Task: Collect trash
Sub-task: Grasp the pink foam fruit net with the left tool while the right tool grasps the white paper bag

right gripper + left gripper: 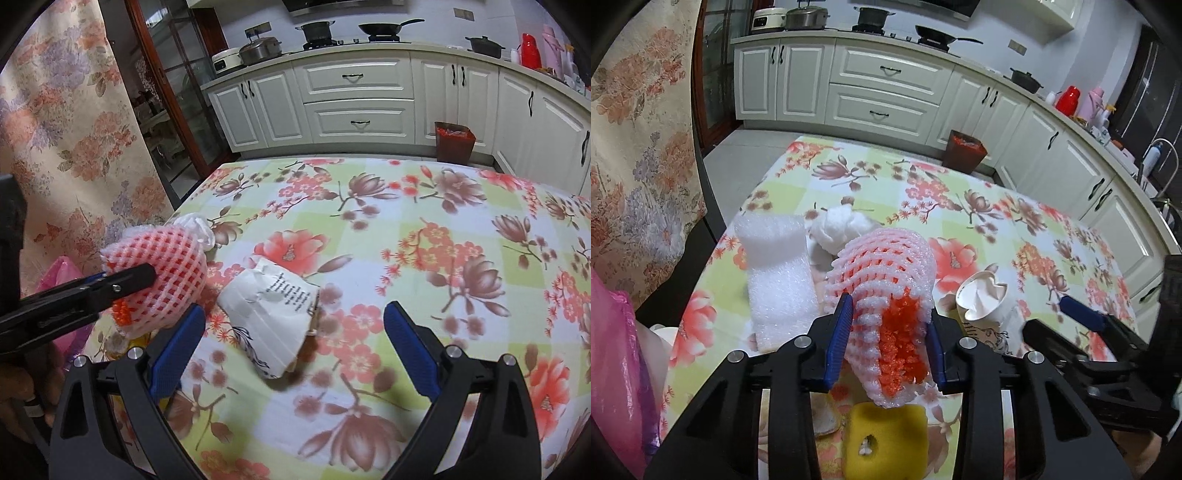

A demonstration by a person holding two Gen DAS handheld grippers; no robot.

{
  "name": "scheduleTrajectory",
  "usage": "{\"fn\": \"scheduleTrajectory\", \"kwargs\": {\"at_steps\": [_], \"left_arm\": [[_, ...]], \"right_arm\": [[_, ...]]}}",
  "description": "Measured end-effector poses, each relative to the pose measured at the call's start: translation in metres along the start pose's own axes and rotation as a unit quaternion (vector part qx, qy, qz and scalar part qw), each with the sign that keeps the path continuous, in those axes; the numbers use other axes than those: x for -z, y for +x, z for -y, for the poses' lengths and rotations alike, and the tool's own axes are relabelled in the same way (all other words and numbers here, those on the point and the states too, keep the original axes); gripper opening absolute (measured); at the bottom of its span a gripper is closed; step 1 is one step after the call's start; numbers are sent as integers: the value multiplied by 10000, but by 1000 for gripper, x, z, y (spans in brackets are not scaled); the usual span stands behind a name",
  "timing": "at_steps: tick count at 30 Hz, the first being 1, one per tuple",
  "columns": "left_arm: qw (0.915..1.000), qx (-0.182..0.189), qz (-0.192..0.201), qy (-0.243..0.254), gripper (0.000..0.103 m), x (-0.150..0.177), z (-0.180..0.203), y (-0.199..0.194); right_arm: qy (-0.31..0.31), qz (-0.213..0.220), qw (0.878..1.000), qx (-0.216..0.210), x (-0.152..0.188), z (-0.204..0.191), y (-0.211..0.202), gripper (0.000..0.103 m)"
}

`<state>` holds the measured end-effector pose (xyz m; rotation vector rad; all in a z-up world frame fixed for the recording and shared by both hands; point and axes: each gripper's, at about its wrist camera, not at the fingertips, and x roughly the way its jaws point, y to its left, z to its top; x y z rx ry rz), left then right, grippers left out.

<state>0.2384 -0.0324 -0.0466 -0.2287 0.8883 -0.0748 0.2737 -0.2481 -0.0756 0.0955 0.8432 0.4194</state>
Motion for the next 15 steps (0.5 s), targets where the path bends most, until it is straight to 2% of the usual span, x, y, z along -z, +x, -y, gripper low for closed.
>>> {"fn": "scheduleTrajectory", "kwargs": {"at_steps": [15], "left_arm": [[9991,60,428,0,34,-5,-15,-47]], "right_arm": [[13,-230,9996,177,-2,-17,33,93]]}}
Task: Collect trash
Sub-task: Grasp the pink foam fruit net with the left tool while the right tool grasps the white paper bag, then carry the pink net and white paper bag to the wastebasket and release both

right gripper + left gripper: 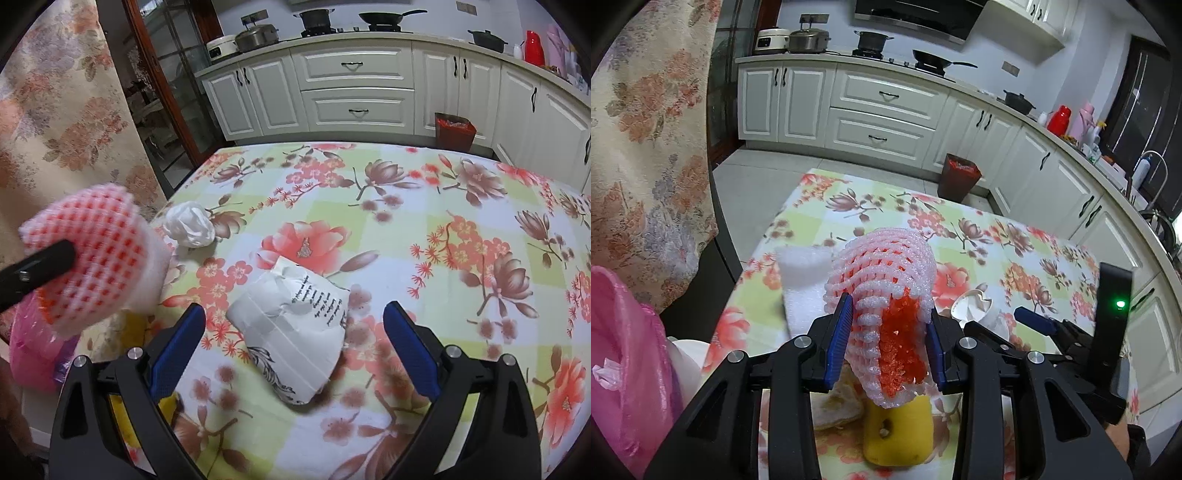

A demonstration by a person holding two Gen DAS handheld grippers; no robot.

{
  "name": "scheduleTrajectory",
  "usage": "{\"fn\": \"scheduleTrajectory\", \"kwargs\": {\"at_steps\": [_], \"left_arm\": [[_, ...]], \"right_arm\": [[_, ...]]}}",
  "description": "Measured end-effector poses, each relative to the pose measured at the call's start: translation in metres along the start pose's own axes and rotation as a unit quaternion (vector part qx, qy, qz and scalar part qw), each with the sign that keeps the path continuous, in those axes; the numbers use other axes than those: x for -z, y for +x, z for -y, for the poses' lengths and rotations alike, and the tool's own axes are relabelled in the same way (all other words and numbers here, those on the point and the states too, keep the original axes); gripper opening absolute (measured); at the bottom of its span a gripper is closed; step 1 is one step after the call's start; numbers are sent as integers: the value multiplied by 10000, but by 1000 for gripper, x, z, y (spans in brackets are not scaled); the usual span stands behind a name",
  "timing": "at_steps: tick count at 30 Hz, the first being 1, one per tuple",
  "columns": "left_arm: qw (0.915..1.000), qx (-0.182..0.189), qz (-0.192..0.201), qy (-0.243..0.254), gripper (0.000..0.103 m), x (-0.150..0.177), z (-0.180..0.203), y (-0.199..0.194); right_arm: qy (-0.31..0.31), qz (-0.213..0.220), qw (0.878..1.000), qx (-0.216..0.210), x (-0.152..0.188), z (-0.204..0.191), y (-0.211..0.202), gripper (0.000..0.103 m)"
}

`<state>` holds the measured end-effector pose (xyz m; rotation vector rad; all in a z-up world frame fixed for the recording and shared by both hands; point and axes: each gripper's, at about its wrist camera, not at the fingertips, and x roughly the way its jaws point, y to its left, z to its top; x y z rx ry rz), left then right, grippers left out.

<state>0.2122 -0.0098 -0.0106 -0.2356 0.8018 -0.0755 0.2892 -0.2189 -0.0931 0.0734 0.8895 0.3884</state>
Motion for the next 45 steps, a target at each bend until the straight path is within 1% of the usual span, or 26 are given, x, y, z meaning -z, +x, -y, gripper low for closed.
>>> {"fn": "scheduleTrajectory", "kwargs": {"at_steps": [1,2,4,5,10,14,25,36,45], "left_arm": [[10000,-9,10,-11,34,0,-2,-1],[10000,-21,24,-32,34,0,-4,-3],[10000,-41,38,-49,34,1,-8,-6],[10000,-53,44,-66,34,1,-11,-8],[9998,-117,67,-130,34,6,-19,-17],[9995,-206,124,-218,34,10,-30,-29],[9975,-402,430,-392,34,19,-52,-79],[9936,-530,795,-603,34,33,-79,-132],[9860,-819,1157,-881,34,48,-116,-182]], "right_arm": [[27,-28,10000,15,0,0,3,90],[36,-49,10000,35,0,1,5,84],[80,-95,9999,30,1,2,8,77],[90,-104,9999,27,1,2,8,71],[29,-84,9999,70,3,0,5,71],[19,-4,10000,98,3,-3,-5,71],[-207,283,9994,39,4,-27,-49,71],[-523,572,9970,9,4,-65,-92,71],[-874,758,9932,-132,4,-110,-117,71]]}}
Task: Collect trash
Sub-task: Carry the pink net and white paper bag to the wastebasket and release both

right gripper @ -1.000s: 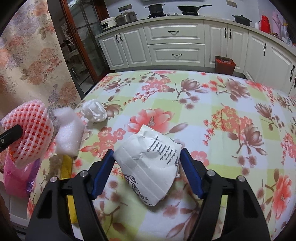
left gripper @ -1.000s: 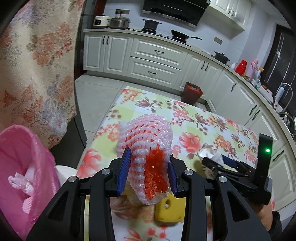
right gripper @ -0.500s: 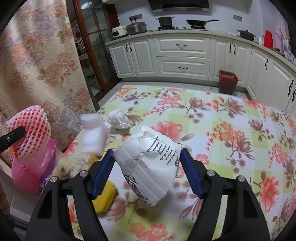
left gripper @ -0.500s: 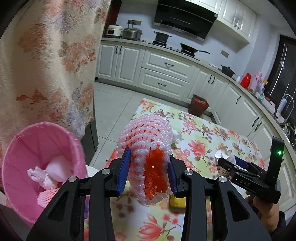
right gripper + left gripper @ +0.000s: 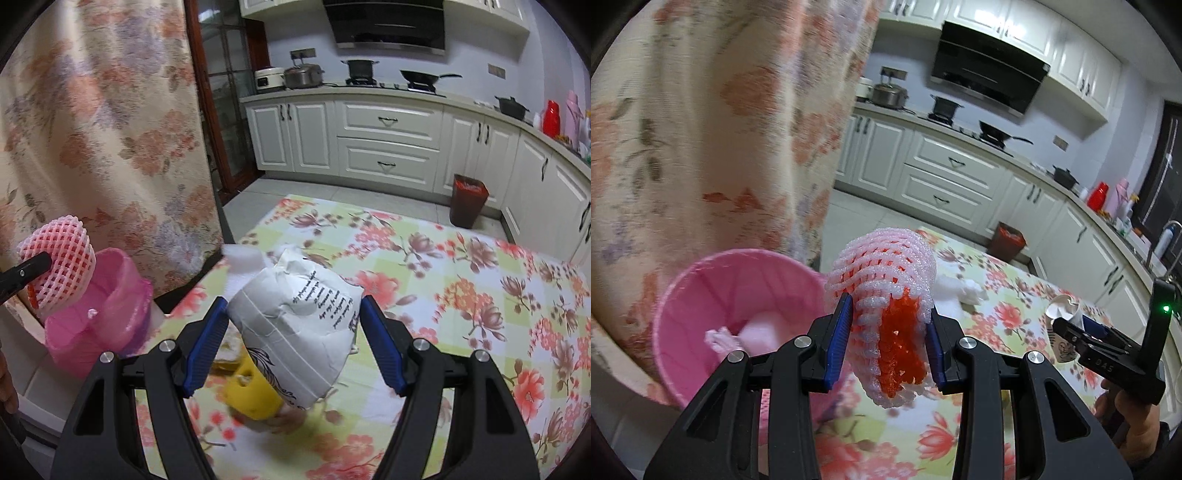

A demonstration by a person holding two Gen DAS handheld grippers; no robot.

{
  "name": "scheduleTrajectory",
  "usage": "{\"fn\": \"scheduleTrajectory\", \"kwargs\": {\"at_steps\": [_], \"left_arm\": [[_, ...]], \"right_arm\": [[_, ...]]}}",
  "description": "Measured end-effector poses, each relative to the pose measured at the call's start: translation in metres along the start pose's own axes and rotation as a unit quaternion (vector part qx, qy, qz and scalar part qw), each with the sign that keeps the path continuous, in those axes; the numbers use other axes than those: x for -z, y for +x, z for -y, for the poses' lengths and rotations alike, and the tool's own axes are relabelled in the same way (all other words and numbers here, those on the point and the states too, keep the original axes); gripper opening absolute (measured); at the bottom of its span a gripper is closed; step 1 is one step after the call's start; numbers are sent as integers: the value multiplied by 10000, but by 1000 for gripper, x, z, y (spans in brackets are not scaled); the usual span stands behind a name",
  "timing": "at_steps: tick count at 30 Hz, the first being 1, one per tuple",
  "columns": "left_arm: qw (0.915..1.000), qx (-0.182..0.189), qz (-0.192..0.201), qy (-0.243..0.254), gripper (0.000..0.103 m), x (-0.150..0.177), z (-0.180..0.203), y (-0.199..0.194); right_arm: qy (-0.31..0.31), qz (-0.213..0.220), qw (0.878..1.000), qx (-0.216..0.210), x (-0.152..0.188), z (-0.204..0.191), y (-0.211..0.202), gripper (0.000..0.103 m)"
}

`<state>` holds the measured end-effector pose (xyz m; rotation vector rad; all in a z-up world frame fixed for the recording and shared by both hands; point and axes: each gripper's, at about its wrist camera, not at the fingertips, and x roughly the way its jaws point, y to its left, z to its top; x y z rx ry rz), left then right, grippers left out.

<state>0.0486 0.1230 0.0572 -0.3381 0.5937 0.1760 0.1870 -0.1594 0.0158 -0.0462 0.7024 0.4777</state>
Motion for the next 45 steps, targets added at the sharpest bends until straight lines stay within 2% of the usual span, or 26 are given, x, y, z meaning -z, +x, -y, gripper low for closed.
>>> {"fn": "scheduleTrajectory", "kwargs": {"at_steps": [17,33,45], "left_arm": [[9953,-611,521,-549,34,-4,-84,-56],[9915,-798,658,-791,34,-3,-120,-69],[9906,-791,702,-869,34,-3,-129,-70]], "right_arm": [[-770,171,9956,-504,-29,-103,-4,71],[-1427,115,9838,-1075,-44,-206,14,71],[-1734,14,9754,-1361,-45,-255,30,71]]}}
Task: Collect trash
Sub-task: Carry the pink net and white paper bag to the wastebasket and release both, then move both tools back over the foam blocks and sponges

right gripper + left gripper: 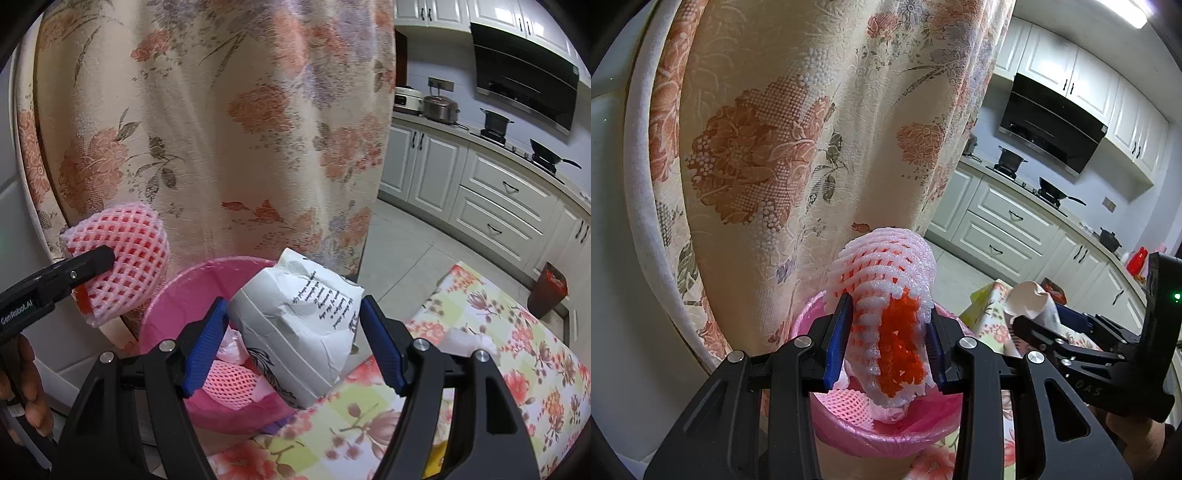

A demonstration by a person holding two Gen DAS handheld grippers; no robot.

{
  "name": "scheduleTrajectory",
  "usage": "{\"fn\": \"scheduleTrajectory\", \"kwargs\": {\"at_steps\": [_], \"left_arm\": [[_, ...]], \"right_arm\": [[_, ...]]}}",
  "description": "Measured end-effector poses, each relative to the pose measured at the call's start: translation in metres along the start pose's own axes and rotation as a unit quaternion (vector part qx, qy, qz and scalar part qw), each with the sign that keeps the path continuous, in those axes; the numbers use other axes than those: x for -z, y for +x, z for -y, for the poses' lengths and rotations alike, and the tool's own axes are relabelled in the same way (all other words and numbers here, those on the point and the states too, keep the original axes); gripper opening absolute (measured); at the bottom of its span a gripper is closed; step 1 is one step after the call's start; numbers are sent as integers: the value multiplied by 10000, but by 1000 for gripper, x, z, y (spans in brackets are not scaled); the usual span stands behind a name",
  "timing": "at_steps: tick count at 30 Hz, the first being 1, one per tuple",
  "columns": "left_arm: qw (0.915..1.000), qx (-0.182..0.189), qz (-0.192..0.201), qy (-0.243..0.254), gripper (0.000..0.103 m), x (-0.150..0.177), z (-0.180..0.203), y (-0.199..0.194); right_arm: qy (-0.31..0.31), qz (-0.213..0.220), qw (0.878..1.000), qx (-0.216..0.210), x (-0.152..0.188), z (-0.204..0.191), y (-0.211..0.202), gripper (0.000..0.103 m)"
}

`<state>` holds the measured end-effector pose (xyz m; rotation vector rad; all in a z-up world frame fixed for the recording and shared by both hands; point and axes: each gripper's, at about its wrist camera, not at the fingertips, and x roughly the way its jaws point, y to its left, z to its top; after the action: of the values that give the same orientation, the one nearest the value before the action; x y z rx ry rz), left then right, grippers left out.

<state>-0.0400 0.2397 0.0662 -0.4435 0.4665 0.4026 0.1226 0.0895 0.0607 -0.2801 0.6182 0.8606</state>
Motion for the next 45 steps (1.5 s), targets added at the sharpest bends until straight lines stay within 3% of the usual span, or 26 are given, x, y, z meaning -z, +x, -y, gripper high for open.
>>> {"fn": "scheduleTrajectory", "kwargs": {"at_steps": [11,15,17,20,45], "left_arm": [[10000,14,1,4,35,0,-1,4],[10000,64,-46,44,41,2,2,7],[10000,48,-69,34,49,2,2,10],[10000,35,-67,32,50,-1,2,10],[9990,187,-169,377,53,7,45,9]], "right_arm": [[-56,-53,9999,-92,-8,-7,17,72],[-6,-29,10000,-24,-8,-1,16,76],[51,-24,10000,9,-6,4,14,77],[135,-2,9999,83,-2,15,9,78],[869,-59,9927,835,67,107,-48,83]]}}
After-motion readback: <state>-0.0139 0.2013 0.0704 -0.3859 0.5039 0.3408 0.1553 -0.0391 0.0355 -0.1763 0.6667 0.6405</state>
